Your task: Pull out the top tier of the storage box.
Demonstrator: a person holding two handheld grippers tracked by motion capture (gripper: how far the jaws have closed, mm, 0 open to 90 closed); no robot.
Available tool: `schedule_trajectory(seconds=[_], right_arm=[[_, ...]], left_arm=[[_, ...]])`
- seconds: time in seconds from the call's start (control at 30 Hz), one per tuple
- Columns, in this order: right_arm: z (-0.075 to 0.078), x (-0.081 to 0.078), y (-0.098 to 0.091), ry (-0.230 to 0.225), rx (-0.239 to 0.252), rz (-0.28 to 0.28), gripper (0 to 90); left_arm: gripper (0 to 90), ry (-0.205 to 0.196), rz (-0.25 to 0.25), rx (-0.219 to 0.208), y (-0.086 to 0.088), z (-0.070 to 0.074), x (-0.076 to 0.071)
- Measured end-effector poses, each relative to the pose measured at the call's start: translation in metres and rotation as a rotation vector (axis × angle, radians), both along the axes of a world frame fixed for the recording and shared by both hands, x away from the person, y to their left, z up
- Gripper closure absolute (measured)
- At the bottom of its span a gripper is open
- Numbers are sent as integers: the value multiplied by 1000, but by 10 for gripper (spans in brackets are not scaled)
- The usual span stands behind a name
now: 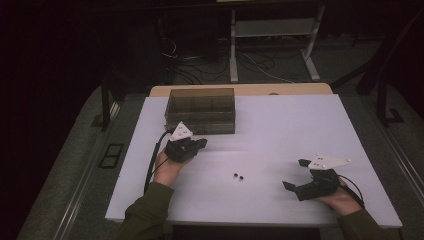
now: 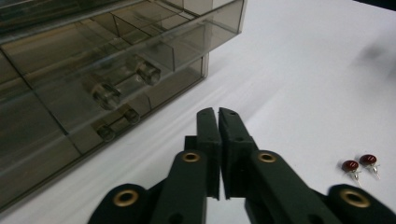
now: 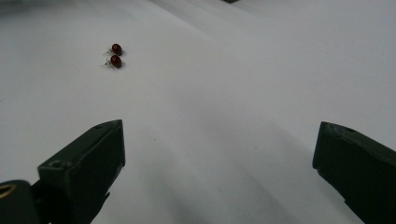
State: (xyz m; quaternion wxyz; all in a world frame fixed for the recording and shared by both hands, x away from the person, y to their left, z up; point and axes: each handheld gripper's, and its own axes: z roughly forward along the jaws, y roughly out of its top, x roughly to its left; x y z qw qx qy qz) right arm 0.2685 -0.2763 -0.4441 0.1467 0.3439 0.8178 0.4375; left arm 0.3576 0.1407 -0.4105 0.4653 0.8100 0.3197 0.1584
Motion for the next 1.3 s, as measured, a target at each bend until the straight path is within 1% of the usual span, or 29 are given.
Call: schedule_trajectory(seconds=[0.07, 0.13, 0.2, 0.27, 0.4, 0.43, 0.5, 0.53, 0.67, 0.77, 0.83, 0.97, 1.0, 1.1, 1.17, 1.3], right_arm=[[0, 0, 0, 1, 0, 0, 19], [0, 0, 0, 1, -2, 1, 19], [0, 0, 0, 1, -1, 0, 19], [0, 0, 0, 1, 0, -2, 19], [0, 0, 0, 2, -1, -4, 19], [0, 0, 0, 1, -2, -3, 19], [0, 0, 0, 0, -2, -3, 19], [0, 0, 0, 0, -1, -5, 19], [0, 1, 0, 4, 0, -5, 19], [0, 1, 0, 4, -1, -5, 19], [-1, 1, 0, 6, -2, -4, 19], [-1, 1, 0, 5, -3, -3, 19], [-1, 2, 0, 5, -2, -2, 19], [-1, 2, 0, 6, -1, -1, 19], [-1, 2, 0, 7, 1, 1, 19], [-1, 2, 0, 6, 6, -1, 19]], left_arm=[[886, 5, 4, -4, 0, 4, 1], [887, 17, 3, -23, 2, 7, 2], [887, 21, 12, -20, 2, 10, 5], [888, 32, 5, -30, 3, 12, 7], [886, 39, -7, -21, 3, 17, 12], [886, 37, -6, -16, 3, 18, 14], [886, 40, -3, -18, 4, 21, 17], [885, 41, 0, -26, 5, 22, 18], [886, 43, 5, -22, 9, 29, 23], [886, 35, 9, -27, 14, 34, 27], [886, 30, -1, -31, 18, 37, 30], [887, 29, 8, -34, 22, 43, 37], [888, 30, 16, -28, 23, 45, 39], [888, 34, 26, -30, 25, 48, 45], [888, 39, 45, -20, 26, 50, 51], [887, 52, 61, 0, 28, 49, 59]])
